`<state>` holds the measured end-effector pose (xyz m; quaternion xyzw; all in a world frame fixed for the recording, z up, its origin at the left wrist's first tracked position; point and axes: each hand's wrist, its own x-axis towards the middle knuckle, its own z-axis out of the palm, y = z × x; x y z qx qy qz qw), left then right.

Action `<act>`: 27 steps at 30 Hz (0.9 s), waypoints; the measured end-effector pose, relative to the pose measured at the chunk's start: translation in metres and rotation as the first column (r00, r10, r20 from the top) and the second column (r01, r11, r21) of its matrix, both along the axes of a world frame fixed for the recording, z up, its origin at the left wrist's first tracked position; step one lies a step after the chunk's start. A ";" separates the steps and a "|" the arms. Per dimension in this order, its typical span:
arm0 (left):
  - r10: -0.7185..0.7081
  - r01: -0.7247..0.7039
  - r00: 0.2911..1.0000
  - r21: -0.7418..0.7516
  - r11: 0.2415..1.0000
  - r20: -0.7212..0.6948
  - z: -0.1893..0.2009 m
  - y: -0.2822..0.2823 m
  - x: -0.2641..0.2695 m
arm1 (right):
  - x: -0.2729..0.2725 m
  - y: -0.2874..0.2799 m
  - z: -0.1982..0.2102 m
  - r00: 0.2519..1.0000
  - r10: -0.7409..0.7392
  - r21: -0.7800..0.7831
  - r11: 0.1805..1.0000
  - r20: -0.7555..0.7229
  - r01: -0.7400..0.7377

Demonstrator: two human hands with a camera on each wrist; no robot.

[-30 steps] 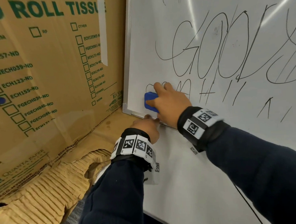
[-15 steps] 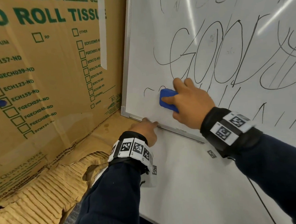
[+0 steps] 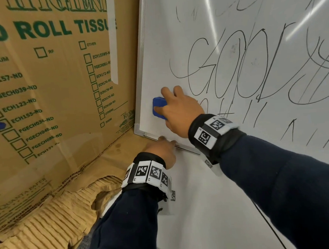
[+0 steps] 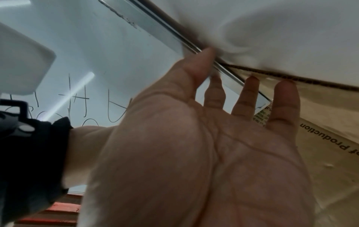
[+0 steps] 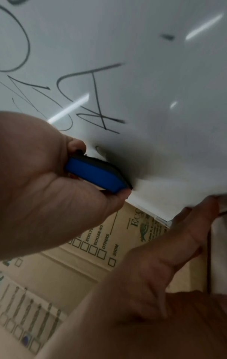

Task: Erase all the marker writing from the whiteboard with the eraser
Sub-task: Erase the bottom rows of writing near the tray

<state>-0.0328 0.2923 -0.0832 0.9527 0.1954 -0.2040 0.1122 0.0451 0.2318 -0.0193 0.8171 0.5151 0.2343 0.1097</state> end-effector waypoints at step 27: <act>0.130 -0.094 0.912 -0.111 0.989 0.388 0.034 -0.028 -0.005 | 0.018 -0.168 0.004 0.998 -0.070 0.258 0.964 -0.007 0.069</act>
